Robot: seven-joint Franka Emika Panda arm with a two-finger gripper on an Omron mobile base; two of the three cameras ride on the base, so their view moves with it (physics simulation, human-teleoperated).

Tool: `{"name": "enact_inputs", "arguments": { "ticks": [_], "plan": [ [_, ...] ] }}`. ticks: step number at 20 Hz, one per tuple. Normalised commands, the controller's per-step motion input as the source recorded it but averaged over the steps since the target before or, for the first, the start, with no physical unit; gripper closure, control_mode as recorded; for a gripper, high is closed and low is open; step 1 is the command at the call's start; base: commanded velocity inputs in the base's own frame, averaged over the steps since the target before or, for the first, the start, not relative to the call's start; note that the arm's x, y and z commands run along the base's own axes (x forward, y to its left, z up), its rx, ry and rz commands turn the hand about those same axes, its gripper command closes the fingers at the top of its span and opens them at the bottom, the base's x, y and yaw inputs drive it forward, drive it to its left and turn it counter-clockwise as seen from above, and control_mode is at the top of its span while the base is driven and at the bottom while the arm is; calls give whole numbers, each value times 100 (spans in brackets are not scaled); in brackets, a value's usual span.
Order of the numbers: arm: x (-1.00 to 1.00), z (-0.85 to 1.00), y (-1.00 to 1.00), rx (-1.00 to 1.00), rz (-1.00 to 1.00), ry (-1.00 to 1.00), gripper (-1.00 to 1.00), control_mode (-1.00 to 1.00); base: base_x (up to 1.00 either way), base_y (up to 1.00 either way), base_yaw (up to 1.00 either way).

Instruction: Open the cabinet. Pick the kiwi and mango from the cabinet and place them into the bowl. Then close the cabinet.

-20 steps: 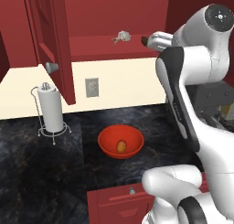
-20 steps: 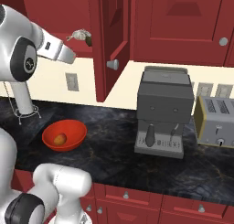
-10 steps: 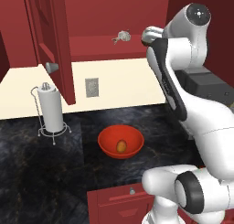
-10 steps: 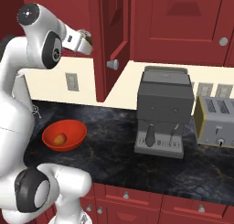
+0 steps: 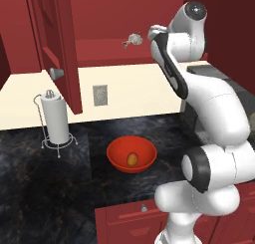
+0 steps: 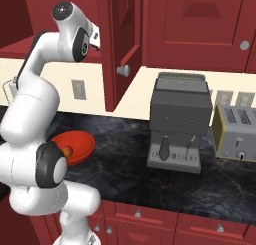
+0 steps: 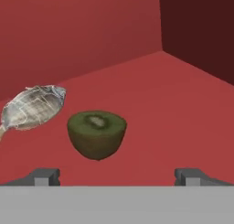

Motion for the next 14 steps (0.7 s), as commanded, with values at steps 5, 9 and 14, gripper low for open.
{"name": "enact_inputs", "arguments": {
  "ticks": [5, 9, 14],
  "plan": [
    [82, 0, 0, 0, 0, 7, -100, -100, 0, 0, 0],
    [47, 0, 0, 0, 0, 0, -100, -100, 0, 0, 0],
    [5, -1, 0, 1, 0, 0, -100, -100, 0, 0, 0]
  ]
}}
